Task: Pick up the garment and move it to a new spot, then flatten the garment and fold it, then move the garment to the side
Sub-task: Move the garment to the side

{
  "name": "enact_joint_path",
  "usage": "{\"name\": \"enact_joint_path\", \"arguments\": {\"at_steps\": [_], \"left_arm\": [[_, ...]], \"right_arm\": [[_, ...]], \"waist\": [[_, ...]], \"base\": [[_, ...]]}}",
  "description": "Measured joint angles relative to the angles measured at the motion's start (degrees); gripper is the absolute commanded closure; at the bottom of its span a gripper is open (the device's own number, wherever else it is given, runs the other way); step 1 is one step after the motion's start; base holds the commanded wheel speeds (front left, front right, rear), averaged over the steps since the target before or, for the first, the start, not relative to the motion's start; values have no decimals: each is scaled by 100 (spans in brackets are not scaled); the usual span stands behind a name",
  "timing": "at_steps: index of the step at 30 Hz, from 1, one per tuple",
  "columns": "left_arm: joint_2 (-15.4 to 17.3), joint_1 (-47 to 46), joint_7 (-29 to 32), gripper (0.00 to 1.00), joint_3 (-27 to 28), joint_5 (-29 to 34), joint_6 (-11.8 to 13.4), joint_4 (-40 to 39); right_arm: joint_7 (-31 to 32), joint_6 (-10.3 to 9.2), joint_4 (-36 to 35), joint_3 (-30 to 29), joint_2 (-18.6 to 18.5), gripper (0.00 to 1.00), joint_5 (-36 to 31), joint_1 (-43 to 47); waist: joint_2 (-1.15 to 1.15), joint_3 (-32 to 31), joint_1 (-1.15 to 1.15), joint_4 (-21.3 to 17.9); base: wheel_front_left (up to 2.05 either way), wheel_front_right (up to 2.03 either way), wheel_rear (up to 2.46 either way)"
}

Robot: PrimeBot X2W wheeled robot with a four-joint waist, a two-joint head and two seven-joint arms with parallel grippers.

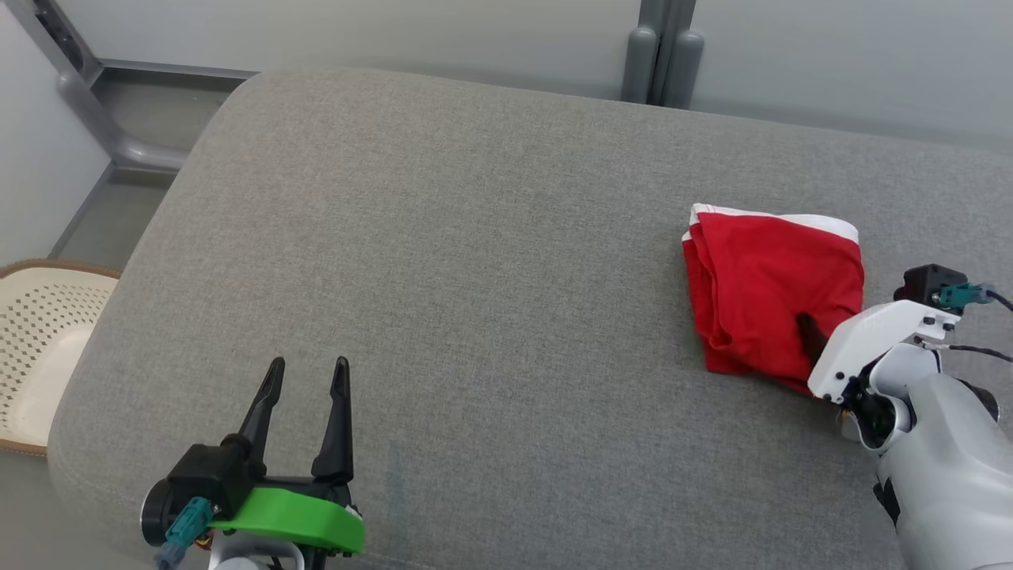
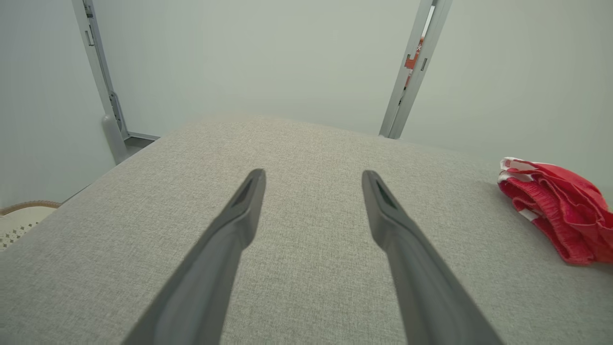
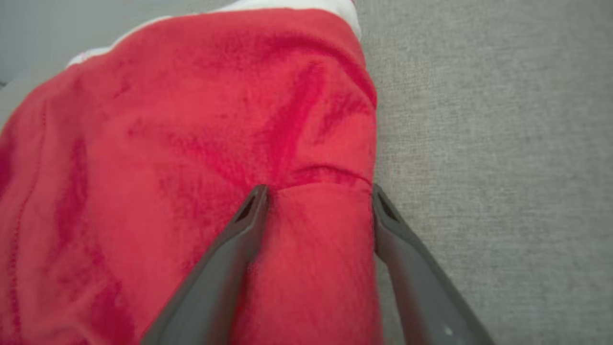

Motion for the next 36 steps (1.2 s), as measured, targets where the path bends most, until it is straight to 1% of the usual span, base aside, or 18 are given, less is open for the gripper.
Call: {"name": "enact_joint_path", "arguments": {"at_steps": [6, 10, 11, 12, 18, 21, 24, 30, 33, 36], "left_arm": [[-1, -10, 0, 0, -30, -15, 0, -9], [-1, -23, 0, 0, -13, -15, 0, -21], [-1, -25, 0, 0, -10, -15, -1, -21], [-1, -26, 0, 0, -7, -15, -1, -22], [-1, -25, 0, 0, 49, -27, 13, -55], [0, -18, 0, 0, 93, -85, 33, -104], [-2, 0, 0, 0, 140, -100, 79, -170], [0, 13, 0, 0, 240, -177, 137, -230], [-1, 8, 0, 0, 245, -216, 154, -246], [-1, 3, 0, 0, 269, -215, 153, -253]], "right_arm": [[164, 0, 198, 75, 101, 0, -16, -99], [316, 2, 302, 221, 55, 0, -77, -153], [341, 2, 307, 282, 41, 56, -99, -165], [364, 2, 294, 367, 12, 100, -136, -172], [380, 9, 47, 1032, -331, 100, -515, -224], [460, 7, -260, 1459, -617, 100, -692, -362], [630, 7, -742, 1990, -835, 100, -740, -597], [1222, 7, -1668, 2782, -1256, 100, -438, -735], [1561, 7, -2123, 2980, -1547, 100, -111, -694], [1696, 7, -2499, 2952, -1858, 100, 25, -627]], "waist": [[0, 57, 0, 73], [0, 88, 0, 75], [0, 92, 0, 73], [0, 97, 0, 70], [0, 105, 0, -31], [0, 106, 0, -146], [0, 120, 0, -325], [0, 162, 0, -796], [0, 189, 0, -1088], [0, 219, 0, -1372]], "base": [[0, 0, 0], [0, 0, 0], [0, 0, 0], [0, 0, 0], [0, 0, 0], [0, 0, 0], [0, 0, 0], [0, 0, 0], [0, 0, 0], [0, 0, 0]]}}
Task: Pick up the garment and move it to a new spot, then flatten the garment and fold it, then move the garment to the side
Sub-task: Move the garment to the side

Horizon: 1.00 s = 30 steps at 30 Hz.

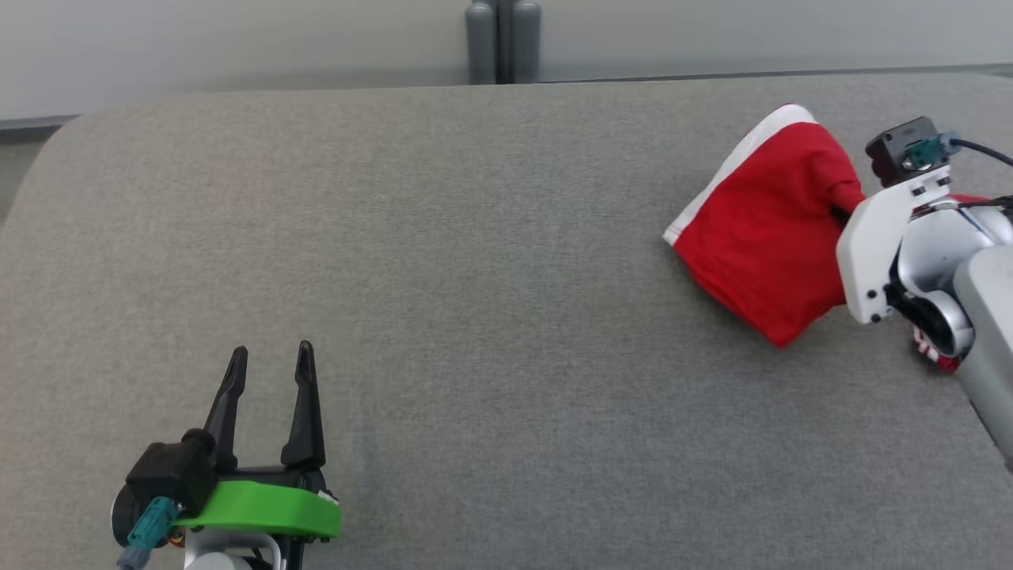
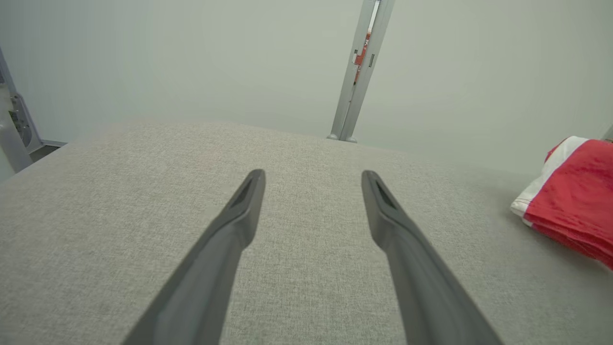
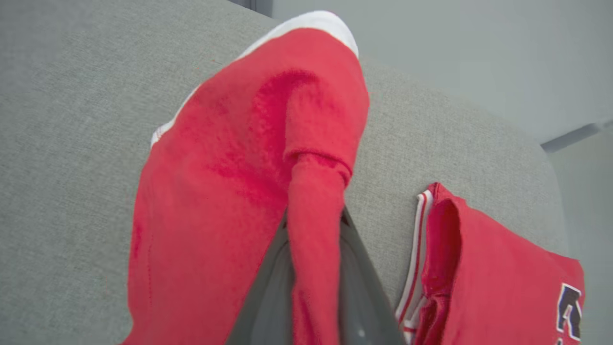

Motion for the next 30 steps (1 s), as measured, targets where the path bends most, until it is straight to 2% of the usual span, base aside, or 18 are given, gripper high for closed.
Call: {"name": "enact_joint_path", "arguments": {"at_steps": [8, 12, 21, 26, 27, 28, 30], "left_arm": [[-2, -234, 0, 0, 81, 285, -74, -40], [-1, -384, 0, 0, 137, 411, -119, -54], [-1, -631, 0, 0, 13, 693, -152, -138], [59, -786, 0, 0, -138, 706, -154, -218], [86, -816, 0, 0, -169, 710, -154, -236], [101, -854, 0, 0, -197, 720, -154, -257], [116, -904, 0, 0, -216, 753, -154, -309]], "right_arm": [[23, 0, -412, -370, -661, 100, -159, 85], [-197, 0, -224, -713, -701, 100, -330, 165], [-740, 0, 370, -1771, -918, 100, -1232, 301], [-1184, 1, 802, -2364, -889, 100, -1775, 411], [-1317, 0, 827, -2508, -864, 28, -1978, 414], [-1348, 0, 835, -2684, -786, 0, -2175, 412], [-1390, 1, 865, -2995, -566, 0, -2480, 418]], "waist": [[0, 213, 0, -682], [0, 473, 0, -856], [0, 1159, 0, -930], [0, 1472, 1, -847], [0, 1522, 1, -818], [0, 1560, 2, -781], [0, 1600, 2, -711]], "base": [[0, 0, 0], [0, 0, 0], [0, 0, 0], [0, 0, 0], [0, 0, 0], [0, 0, 0], [0, 0, 0]]}}
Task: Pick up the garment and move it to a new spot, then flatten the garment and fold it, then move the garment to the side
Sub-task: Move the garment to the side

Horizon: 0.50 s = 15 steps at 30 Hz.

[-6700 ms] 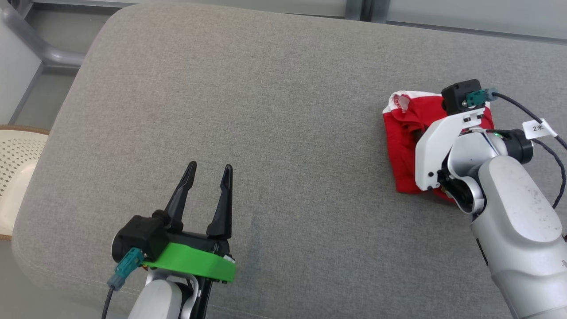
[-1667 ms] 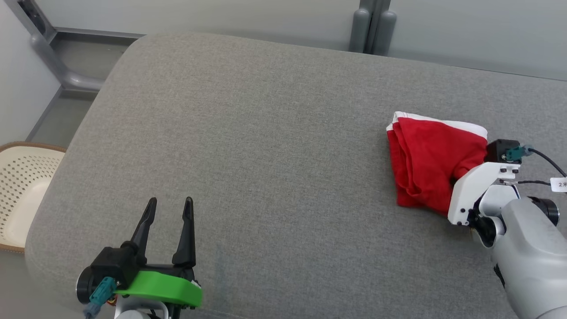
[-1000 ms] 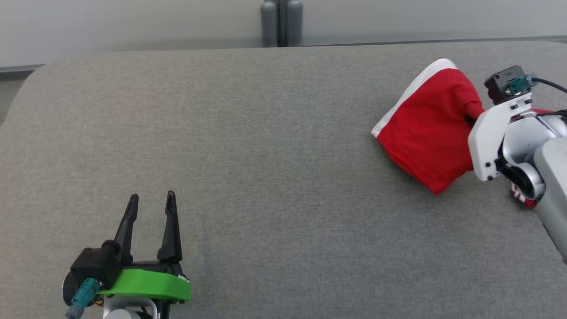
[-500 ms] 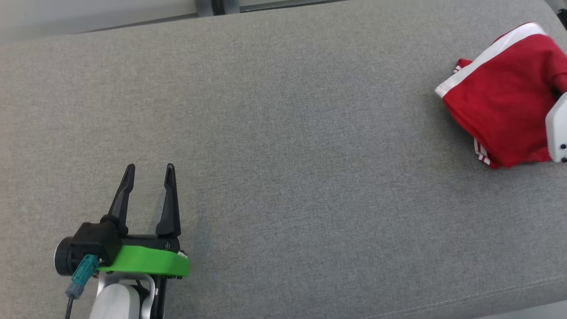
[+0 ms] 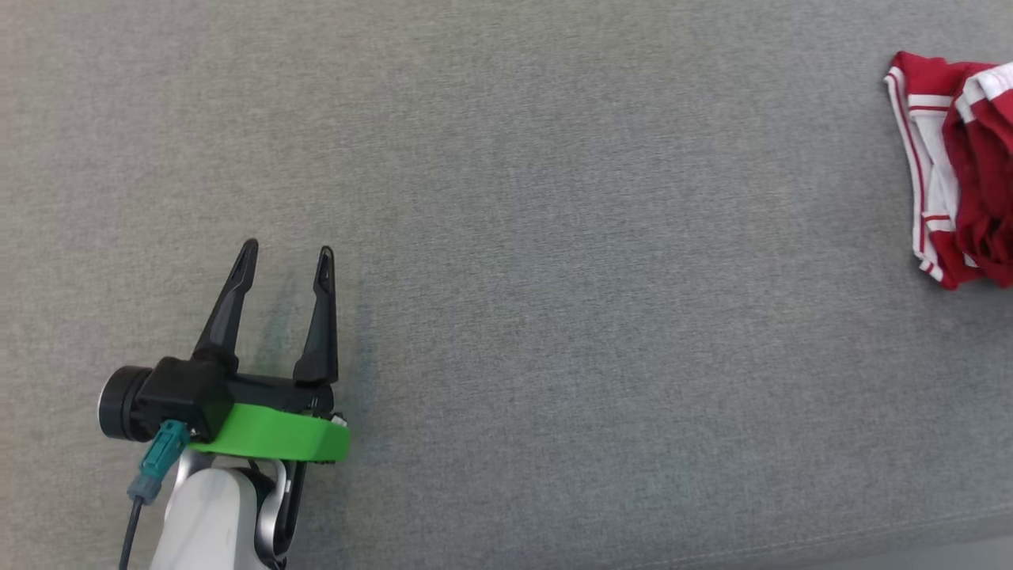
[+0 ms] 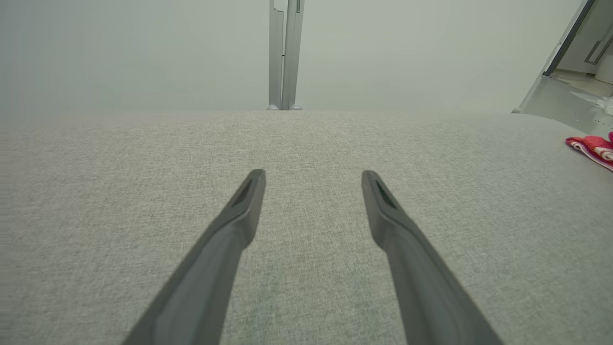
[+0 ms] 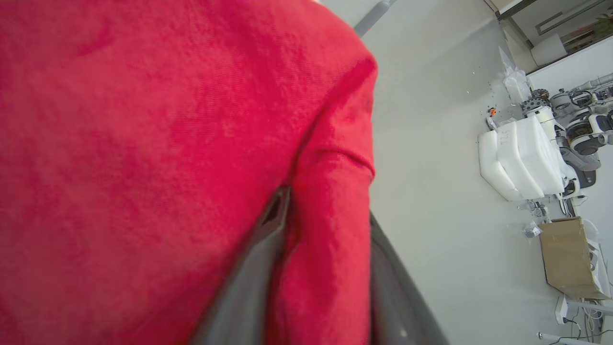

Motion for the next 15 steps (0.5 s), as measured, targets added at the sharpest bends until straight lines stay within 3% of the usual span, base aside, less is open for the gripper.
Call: {"name": "enact_joint_path", "arguments": {"at_steps": [4, 8, 15], "left_arm": [[1, -30, 0, 0, -40, 7, 0, -21], [-14, 3, 0, 0, 11, 4, 0, 12], [-65, 192, 0, 0, 226, 15, -1, 178]], "right_arm": [[-232, 0, 30, -589, 302, 0, -422, 166], [-935, -1, -197, -933, 587, 0, -511, 248], [-2154, -1, -814, -544, 1338, 0, -10, 718]], "waist": [[0, -51, 0, 90], [0, -243, 0, 114], [0, -779, -1, 93]], "base": [[0, 0, 0], [0, 0, 0], [0, 0, 0]]}}
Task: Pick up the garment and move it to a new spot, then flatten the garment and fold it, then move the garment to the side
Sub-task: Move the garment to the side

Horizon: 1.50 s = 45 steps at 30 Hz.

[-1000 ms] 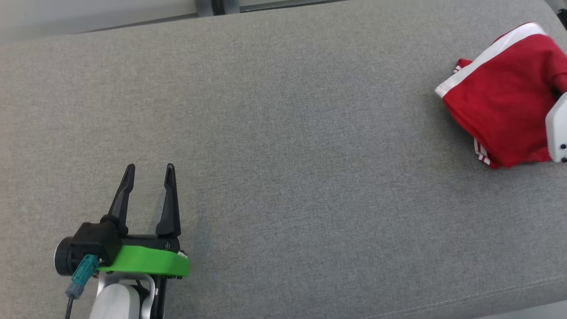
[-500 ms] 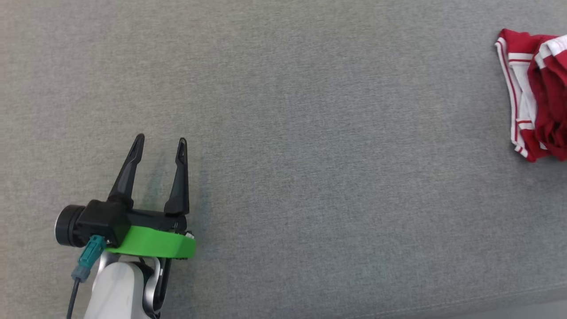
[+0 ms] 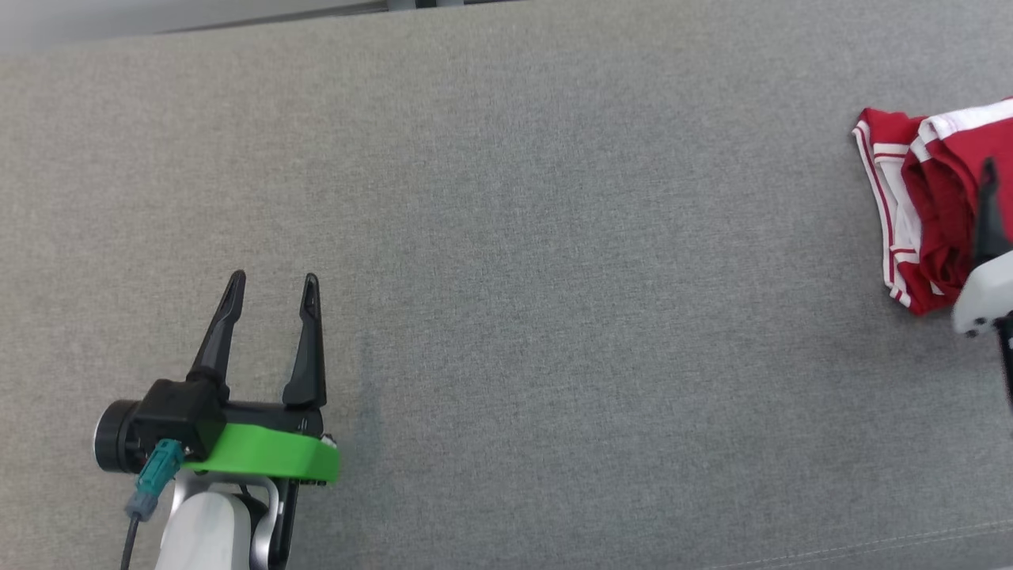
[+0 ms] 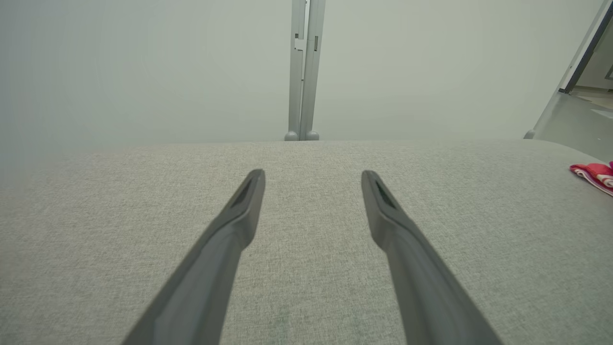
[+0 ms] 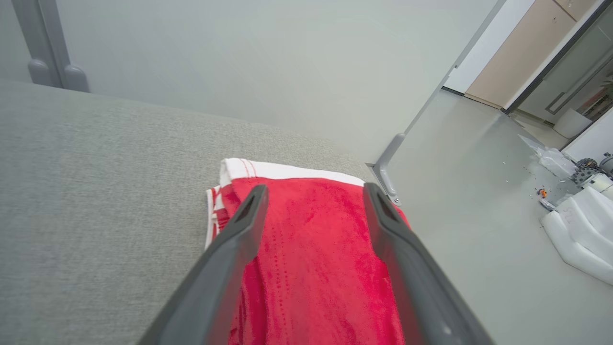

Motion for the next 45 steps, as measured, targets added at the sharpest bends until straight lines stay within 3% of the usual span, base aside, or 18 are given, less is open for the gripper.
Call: {"name": "enact_joint_path", "arguments": {"at_steps": [3, 8, 21, 29, 45], "left_arm": [[-15, 97, 0, 0, 45, 10, 0, 134], [-31, 149, 0, 0, 131, 19, -3, 368], [-44, 314, -1, 0, 269, -131, 30, 1095], [-44, 476, 0, 0, 286, -170, 36, 1165], [-44, 572, 0, 0, 364, -170, 71, 1067]], "right_arm": [[-360, 0, -216, 271, 319, 0, 326, 374], [-705, 0, -612, 556, 522, 0, 887, 1003], [-777, 0, -1226, 1162, 1079, 0, 1189, 2059], [-777, 0, -1201, 1501, 1123, 0, 1214, 2082], [-777, 0, -1148, 1396, 1110, 0, 1235, 2139]], "waist": [[0, -258, 0, 4], [0, -689, 0, 48], [0, -1554, -1, 300], [0, -1752, -1, 507], [0, -1743, -1, 549]], "base": [[0, 0, 0], [0, 0, 0], [0, 0, 0], [0, 0, 0], [0, 0, 0]]}}
